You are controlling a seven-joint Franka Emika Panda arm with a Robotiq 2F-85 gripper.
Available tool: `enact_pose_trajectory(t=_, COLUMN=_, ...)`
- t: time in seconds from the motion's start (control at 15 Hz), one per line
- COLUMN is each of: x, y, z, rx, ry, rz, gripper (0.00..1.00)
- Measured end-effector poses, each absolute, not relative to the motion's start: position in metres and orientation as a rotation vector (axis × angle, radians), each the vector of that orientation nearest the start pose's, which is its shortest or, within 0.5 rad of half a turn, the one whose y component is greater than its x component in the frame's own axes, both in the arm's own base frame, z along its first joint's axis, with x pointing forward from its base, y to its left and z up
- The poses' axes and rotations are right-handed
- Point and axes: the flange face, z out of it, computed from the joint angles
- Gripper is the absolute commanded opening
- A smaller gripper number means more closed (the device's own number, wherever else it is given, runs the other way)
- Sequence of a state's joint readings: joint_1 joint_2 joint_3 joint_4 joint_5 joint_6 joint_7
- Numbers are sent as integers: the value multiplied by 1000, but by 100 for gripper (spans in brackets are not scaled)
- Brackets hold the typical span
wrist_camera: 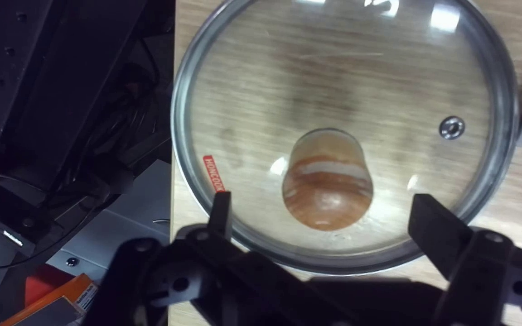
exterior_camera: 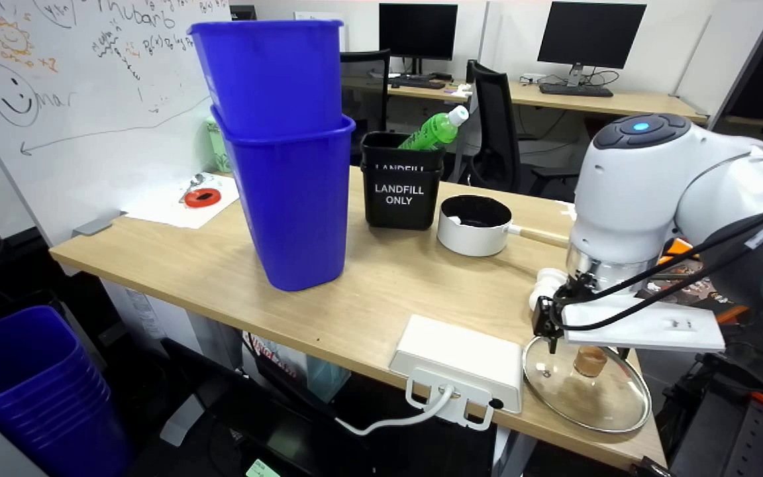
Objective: Pick up the glass lid from the table and move it forward.
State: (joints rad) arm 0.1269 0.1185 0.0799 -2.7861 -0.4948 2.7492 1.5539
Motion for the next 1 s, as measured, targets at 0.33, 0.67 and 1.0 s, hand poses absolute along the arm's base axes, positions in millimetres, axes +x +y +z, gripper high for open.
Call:
enact_pose_trajectory(t=0.33, x=345, y=96, z=164, rx=-2996, ry=1481, rz=-37, gripper=99)
enact_pose_trajectory(t=0.67, x=346, y=103, z=166, rx=-2940, ry=1556, rz=-27, gripper=100)
enact_pose_trajectory(t=1.0, x=346, y=117, z=171, rx=-2880, ry=1615, rz=0, gripper=66)
